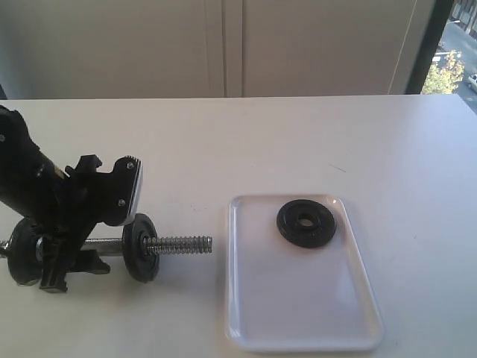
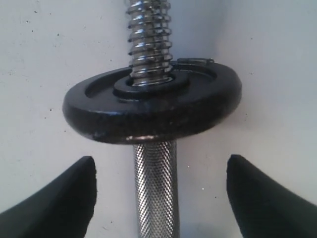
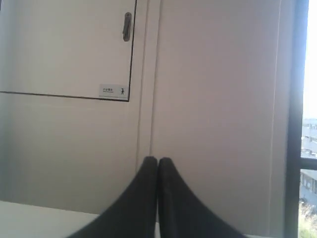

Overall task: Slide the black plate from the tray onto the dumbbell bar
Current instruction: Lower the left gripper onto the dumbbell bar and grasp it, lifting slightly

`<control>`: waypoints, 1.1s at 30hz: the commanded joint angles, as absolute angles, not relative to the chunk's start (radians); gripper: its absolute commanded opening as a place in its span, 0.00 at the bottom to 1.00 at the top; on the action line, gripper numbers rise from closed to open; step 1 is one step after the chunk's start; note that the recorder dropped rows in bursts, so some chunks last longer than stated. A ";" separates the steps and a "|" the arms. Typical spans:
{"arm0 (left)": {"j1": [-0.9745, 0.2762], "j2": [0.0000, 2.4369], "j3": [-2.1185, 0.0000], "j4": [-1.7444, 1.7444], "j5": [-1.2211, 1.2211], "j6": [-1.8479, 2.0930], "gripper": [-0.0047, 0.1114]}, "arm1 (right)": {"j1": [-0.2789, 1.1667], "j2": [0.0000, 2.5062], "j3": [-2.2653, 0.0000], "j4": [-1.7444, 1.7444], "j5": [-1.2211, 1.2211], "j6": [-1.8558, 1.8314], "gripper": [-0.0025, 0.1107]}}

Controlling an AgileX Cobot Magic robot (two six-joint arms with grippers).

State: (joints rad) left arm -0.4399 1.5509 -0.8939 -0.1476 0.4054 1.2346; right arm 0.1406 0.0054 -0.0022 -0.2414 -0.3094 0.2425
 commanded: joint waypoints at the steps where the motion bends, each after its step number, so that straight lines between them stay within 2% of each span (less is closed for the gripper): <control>1: -0.444 1.578 -0.884 -0.169 0.399 1.234 0.69 | 0.141 0.000 0.000 -0.236 -0.319 0.349 0.02; 8: -0.444 1.640 -0.884 -0.169 0.358 1.234 0.69 | 0.141 0.000 0.000 -0.234 -0.232 0.457 0.02; 27: -0.444 1.670 -0.884 -0.208 0.291 1.231 0.69 | 0.141 0.000 0.000 -0.234 -0.232 0.457 0.02; 33: -0.444 1.700 -0.884 -0.208 0.291 1.231 0.63 | 0.141 0.000 0.000 -0.234 -0.232 0.457 0.02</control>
